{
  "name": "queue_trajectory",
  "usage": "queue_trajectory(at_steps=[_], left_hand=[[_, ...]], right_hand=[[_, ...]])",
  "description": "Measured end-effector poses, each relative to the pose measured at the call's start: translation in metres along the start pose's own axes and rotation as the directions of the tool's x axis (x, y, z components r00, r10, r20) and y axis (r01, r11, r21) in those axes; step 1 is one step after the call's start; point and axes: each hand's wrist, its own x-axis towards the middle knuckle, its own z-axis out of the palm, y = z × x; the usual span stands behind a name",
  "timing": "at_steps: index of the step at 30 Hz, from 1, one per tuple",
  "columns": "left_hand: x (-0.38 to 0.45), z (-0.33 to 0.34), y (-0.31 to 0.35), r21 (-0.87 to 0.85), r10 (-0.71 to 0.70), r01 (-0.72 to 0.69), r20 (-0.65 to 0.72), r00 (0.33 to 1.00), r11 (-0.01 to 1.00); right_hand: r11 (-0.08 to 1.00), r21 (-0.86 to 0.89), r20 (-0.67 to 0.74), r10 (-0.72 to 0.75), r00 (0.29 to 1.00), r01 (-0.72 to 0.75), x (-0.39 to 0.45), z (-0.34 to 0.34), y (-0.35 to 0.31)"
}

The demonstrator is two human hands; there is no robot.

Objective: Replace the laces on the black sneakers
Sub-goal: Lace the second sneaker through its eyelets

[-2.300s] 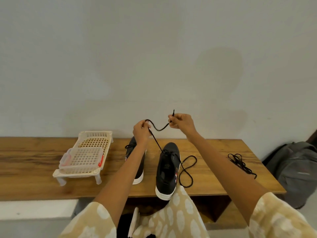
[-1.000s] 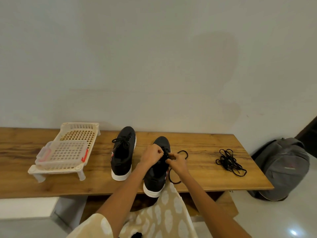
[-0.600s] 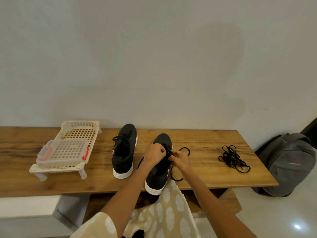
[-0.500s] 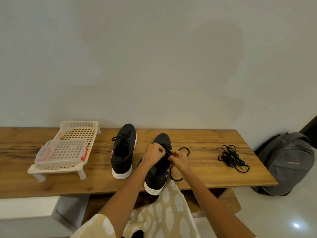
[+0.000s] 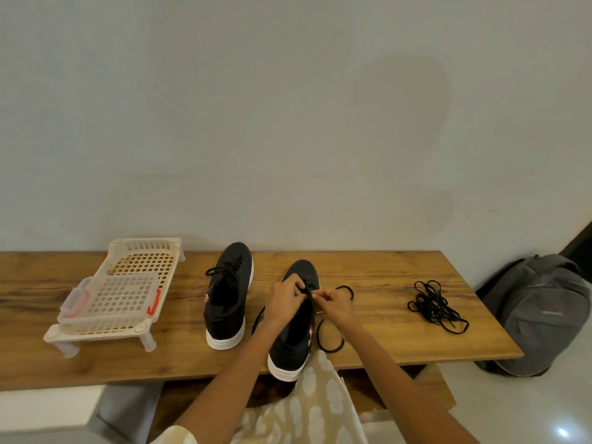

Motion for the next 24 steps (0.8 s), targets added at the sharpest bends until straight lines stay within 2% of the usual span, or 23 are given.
queue_trajectory(at_steps=[4, 7, 8, 10, 11, 14, 16, 18, 20, 21, 22, 24], left_hand=[[0.004, 0.000, -0.004, -0.020, 0.017, -0.016, 0.047, 0.999, 1.000], [0.008, -0.004, -0.002, 0.021, 0.098, -0.103, 0.165, 0.981, 0.994], [0.010, -0.006, 0.000, 0.023, 0.099, -0.106, 0.198, 0.975, 0.994], [0.016, -0.009, 0.002, -0.027, 0.059, -0.054, 0.235, 0.970, 0.998], [0.017, -0.012, 0.005, -0.050, 0.041, -0.029, 0.246, 0.968, 0.998], [0.020, -0.016, 0.011, -0.039, 0.049, -0.039, 0.301, 0.952, 0.998], [0.017, -0.017, 0.017, -0.016, 0.057, -0.055, 0.308, 0.950, 0.998], [0.017, -0.022, 0.024, -0.060, 0.042, -0.028, 0.249, 0.968, 0.998], [0.018, -0.033, 0.034, -0.131, 0.008, 0.013, 0.160, 0.987, 0.991], [0.018, -0.040, 0.042, -0.154, -0.012, 0.030, 0.111, 0.994, 0.988], [0.020, -0.048, 0.051, -0.168, -0.024, 0.033, 0.057, 0.998, 0.985], [0.026, -0.064, 0.067, -0.207, -0.010, 0.000, -0.048, 0.999, 0.978]], right_hand=[[0.998, -0.063, 0.005, -0.010, 1.000, 0.010, 0.005, -0.001, -0.006], [0.971, -0.237, 0.001, -0.040, 0.999, 0.039, 0.011, -0.007, -0.016], [0.980, -0.195, -0.025, -0.032, 0.999, 0.026, 0.013, -0.009, -0.023], [0.998, 0.058, -0.096, 0.013, 0.995, -0.008, 0.014, -0.016, -0.043], [0.974, 0.225, -0.113, 0.038, 0.993, -0.011, 0.014, -0.022, -0.056], [0.766, 0.642, -0.109, 0.053, 0.993, 0.030, 0.011, -0.043, -0.096], [0.602, 0.795, -0.120, 0.040, 0.992, 0.072, 0.008, -0.058, -0.121], [0.526, 0.841, -0.148, 0.001, 0.989, 0.125, 0.005, -0.071, -0.136], [0.585, 0.794, -0.167, -0.053, 0.984, 0.166, 0.003, -0.083, -0.136], [0.659, 0.732, -0.163, -0.079, 0.983, 0.174, 0.002, -0.086, -0.131], [0.751, 0.635, -0.155, -0.108, 0.982, 0.182, 0.000, -0.087, -0.124], [0.931, 0.303, -0.118, -0.178, 0.977, 0.206, -0.005, -0.081, -0.106]])
